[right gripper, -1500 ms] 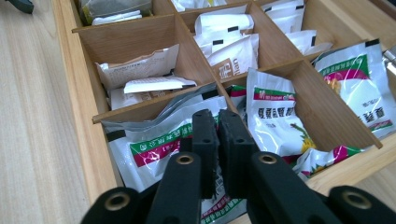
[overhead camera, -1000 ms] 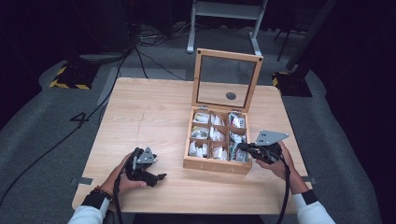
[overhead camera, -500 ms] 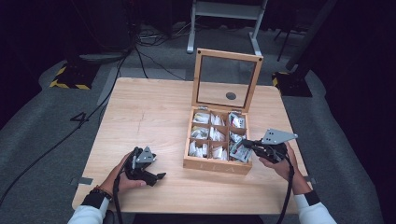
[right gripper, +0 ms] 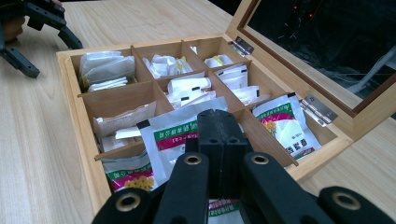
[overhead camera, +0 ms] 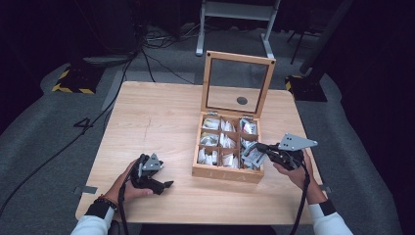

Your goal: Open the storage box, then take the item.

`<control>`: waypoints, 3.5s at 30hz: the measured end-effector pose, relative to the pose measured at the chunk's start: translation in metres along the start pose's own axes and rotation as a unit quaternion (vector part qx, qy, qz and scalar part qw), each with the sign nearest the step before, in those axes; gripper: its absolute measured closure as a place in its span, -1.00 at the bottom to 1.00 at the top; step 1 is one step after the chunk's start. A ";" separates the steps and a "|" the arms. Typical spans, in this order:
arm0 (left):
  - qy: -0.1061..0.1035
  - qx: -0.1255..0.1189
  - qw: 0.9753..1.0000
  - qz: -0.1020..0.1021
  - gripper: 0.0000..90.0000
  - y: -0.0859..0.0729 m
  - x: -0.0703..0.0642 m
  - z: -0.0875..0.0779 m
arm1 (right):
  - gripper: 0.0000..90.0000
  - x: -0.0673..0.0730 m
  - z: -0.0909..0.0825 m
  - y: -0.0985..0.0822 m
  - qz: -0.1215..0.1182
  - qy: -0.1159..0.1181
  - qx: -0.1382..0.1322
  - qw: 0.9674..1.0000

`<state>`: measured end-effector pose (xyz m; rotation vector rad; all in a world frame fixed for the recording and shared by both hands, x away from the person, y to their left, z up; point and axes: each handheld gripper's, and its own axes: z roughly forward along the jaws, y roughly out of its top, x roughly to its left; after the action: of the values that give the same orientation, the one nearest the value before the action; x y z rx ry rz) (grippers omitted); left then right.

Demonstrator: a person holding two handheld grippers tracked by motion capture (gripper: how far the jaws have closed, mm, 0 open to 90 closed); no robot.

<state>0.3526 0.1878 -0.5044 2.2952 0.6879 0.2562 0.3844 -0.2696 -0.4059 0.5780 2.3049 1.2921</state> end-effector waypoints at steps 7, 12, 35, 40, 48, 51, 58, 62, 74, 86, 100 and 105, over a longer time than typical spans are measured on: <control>0.002 0.001 1.000 -0.002 -0.66 0.000 0.001 0.000 | 1.00 0.000 -0.001 0.001 0.002 -0.002 -0.005 1.000; 0.004 0.000 1.000 -0.002 -0.66 0.000 0.003 0.000 | 1.00 -0.001 -0.003 0.002 0.003 -0.002 -0.011 1.000; -0.002 0.000 1.000 0.001 -0.66 0.001 0.006 0.001 | 1.00 0.002 -0.018 0.017 -0.001 -0.011 -0.042 0.999; -0.002 0.000 1.000 0.002 -0.66 0.001 0.006 0.001 | 1.00 0.005 -0.020 0.020 -0.001 -0.008 -0.050 0.999; -0.002 0.000 1.000 0.002 -0.66 0.001 0.007 0.001 | 1.00 0.013 -0.022 0.025 -0.007 0.004 -0.061 0.998; -0.001 0.000 1.000 0.002 -0.66 0.001 0.007 0.001 | 1.00 0.017 -0.024 0.027 -0.009 0.008 -0.063 0.998; -0.001 0.000 1.000 0.002 -0.66 0.001 0.007 0.001 | 1.00 0.032 -0.028 0.033 -0.013 0.021 -0.063 0.998; -0.001 0.000 1.000 0.002 -0.66 0.002 0.007 0.001 | 1.00 0.043 -0.030 0.034 -0.019 0.030 -0.061 0.997; 0.000 0.000 1.000 0.000 -0.66 0.002 0.006 0.001 | 1.00 0.070 -0.026 0.028 -0.035 0.061 -0.042 0.997; 0.001 -0.001 1.000 -0.001 -0.66 0.001 0.006 0.001 | 1.00 0.089 -0.016 0.020 -0.047 0.094 -0.017 0.994; 0.002 -0.001 1.000 -0.002 -0.66 0.001 0.006 0.001 | 1.00 0.107 0.009 0.006 -0.061 0.132 0.031 0.989; 0.002 -0.001 1.000 -0.002 -0.66 0.001 0.006 0.001 | 1.00 0.110 0.022 -0.004 -0.057 0.143 0.054 0.987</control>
<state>0.3583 0.1895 -0.5045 2.2920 0.6950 0.2603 0.3058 -0.1962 -0.4379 0.3042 2.6117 1.2712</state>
